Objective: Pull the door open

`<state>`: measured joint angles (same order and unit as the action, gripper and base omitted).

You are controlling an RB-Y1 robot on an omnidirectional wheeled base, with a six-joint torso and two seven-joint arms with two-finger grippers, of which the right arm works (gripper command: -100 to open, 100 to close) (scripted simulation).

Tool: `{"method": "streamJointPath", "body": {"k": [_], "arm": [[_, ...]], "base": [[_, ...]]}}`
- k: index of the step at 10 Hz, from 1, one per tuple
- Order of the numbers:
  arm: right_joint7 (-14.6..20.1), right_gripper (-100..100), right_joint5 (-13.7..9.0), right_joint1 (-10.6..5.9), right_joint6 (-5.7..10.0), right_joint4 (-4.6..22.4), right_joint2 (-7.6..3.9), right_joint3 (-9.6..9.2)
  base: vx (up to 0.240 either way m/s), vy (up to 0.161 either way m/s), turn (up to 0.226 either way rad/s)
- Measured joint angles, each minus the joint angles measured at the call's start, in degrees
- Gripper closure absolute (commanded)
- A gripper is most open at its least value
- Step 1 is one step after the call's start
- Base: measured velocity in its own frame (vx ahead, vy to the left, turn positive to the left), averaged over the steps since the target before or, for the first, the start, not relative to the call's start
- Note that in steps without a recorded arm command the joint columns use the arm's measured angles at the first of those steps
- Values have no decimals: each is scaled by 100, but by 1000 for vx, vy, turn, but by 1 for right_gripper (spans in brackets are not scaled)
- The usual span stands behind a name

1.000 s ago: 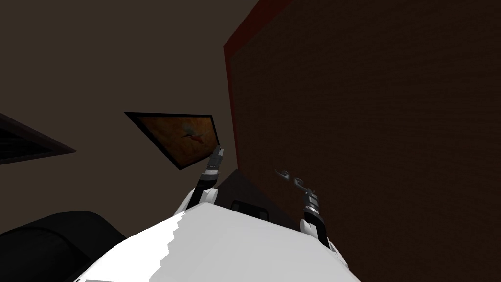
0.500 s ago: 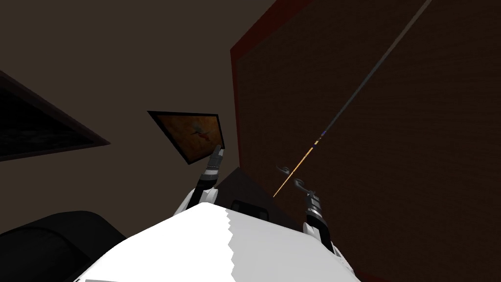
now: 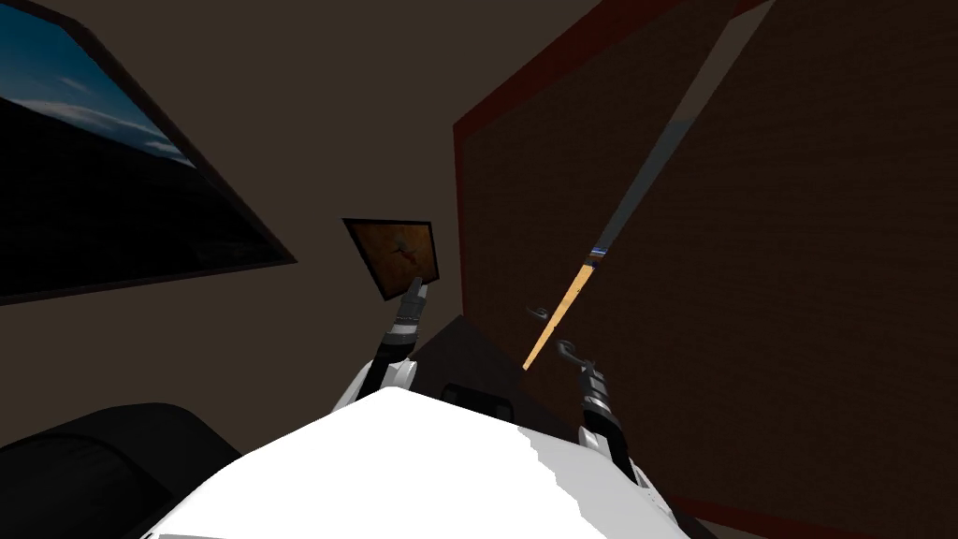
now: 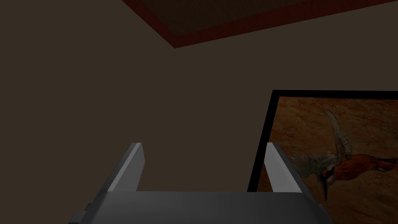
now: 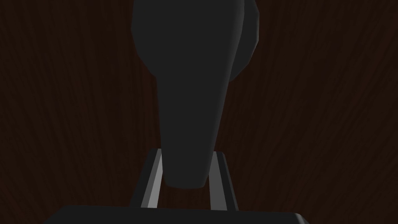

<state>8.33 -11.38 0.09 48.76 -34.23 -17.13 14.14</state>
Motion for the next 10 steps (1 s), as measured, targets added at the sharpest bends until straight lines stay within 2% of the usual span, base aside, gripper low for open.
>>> {"method": "streamJointPath", "body": {"k": [1,2,3,4,8,9,10], "arm": [[0,100,39,155,-169,-363,51,-59],[29,100,73,-5,-60,-113,35,-110],[54,100,112,-50,24,-56,54,-171],[58,100,116,-48,30,-59,54,-176],[160,100,136,51,36,-186,-50,-288],[175,100,149,108,15,-262,-34,-339],[178,100,158,216,-63,-460,-20,-384]], "base": [[-109,-42,58],[-96,-53,81],[-48,-38,14],[-124,-15,108],[-192,-22,121],[-218,-28,136],[-245,-22,204]]}}
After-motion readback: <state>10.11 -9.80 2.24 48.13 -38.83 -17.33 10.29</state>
